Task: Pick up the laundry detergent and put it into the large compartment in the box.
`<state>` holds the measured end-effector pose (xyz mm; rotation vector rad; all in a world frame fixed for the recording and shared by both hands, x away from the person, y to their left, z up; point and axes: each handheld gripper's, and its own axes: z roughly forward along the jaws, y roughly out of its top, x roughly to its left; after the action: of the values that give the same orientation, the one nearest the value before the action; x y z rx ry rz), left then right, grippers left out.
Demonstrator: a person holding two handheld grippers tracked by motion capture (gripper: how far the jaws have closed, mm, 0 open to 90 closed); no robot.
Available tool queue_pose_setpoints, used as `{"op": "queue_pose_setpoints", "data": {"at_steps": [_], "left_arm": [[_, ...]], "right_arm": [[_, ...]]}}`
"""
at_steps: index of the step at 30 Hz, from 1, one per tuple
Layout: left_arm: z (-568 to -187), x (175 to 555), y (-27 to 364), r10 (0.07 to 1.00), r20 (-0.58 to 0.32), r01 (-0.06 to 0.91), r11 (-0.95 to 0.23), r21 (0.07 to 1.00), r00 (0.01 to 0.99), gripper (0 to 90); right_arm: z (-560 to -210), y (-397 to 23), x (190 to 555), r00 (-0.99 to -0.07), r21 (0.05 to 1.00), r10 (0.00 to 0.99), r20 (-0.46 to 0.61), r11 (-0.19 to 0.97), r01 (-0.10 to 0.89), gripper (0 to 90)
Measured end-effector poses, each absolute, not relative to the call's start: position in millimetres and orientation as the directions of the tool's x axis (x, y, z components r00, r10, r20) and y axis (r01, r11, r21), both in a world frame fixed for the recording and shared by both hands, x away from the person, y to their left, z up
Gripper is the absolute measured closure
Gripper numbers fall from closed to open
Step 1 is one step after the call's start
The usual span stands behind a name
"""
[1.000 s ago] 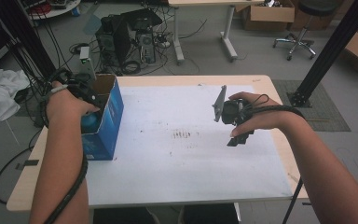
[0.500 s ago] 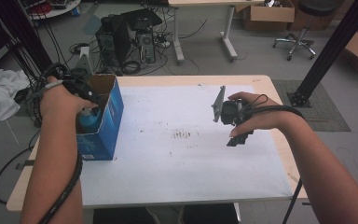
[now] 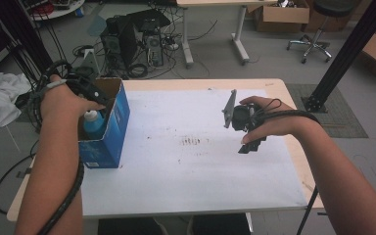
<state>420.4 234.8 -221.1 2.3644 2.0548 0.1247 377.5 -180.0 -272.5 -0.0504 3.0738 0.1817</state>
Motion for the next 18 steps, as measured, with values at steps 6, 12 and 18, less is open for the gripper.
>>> {"op": "queue_pose_setpoints", "data": {"at_steps": [6,12,18], "left_arm": [[-205.5,417.1,224.9,0.982,0.06,0.981,-0.182,0.066,0.179,14.4],[-190.7,415.1,216.3,0.976,0.055,0.975,-0.214,0.059,0.211,9.6],[-183.9,414.0,207.1,0.968,0.06,0.967,-0.246,0.065,0.242,7.6]], "right_arm": [[-271.5,-182.0,377.6,-0.998,0.112,-0.027,-0.063,0.993,-0.034,16.1],[-269.7,-181.5,377.2,-0.997,0.117,-0.027,-0.065,0.993,-0.035,16.1],[-270.7,-179.1,376.4,-0.997,0.115,-0.03,-0.064,0.993,-0.037,16.2]]}}
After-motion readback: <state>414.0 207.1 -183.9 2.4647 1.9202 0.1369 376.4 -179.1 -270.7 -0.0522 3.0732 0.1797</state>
